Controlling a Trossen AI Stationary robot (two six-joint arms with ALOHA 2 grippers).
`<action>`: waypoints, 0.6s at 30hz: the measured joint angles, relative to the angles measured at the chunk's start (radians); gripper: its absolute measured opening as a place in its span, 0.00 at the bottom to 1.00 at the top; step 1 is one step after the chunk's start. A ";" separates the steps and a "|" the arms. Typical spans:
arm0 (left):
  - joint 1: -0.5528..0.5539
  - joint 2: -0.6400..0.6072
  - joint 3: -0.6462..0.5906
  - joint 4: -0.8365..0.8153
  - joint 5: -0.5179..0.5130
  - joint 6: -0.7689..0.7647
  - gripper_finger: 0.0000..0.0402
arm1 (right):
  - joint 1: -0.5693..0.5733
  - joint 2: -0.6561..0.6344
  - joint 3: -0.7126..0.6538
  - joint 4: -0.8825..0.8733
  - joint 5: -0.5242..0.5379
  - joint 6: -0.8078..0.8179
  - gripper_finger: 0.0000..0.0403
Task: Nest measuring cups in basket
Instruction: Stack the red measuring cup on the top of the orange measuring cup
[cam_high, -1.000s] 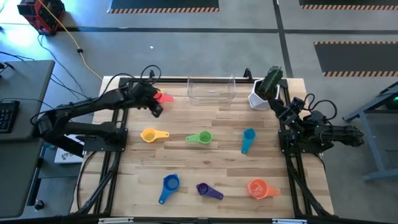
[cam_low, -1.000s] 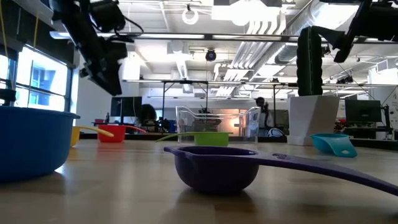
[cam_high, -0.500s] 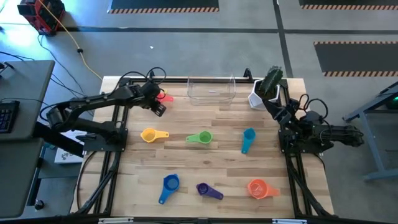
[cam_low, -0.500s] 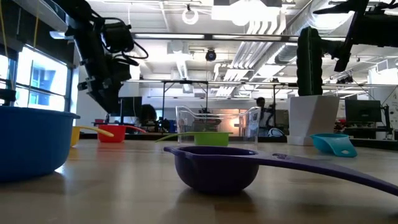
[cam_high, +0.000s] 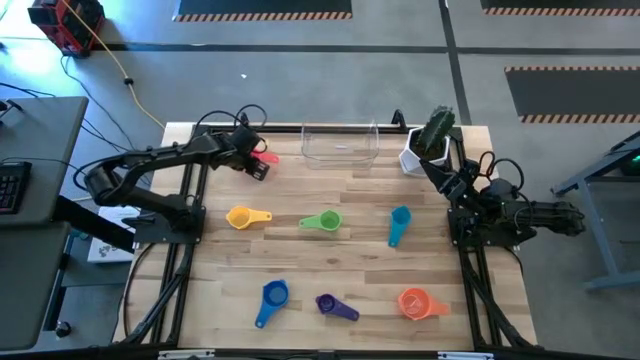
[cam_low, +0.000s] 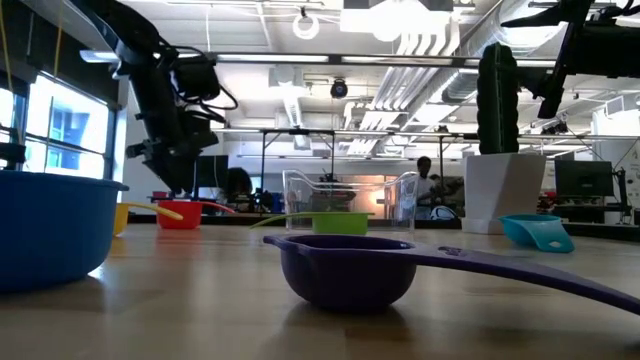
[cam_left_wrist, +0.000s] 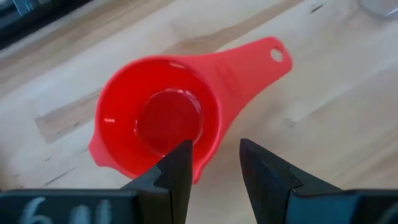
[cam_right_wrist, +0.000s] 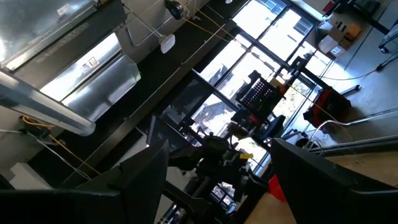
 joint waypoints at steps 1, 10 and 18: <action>0.000 0.009 0.000 0.000 0.000 0.000 0.30 | 0.000 0.000 0.000 0.000 0.000 0.000 0.68; 0.000 0.082 0.000 0.009 -0.027 0.010 0.30 | 0.000 0.000 0.000 -0.001 0.000 0.000 0.68; -0.001 0.107 0.000 0.031 -0.056 0.033 0.23 | 0.000 0.000 0.000 -0.001 0.000 0.000 0.68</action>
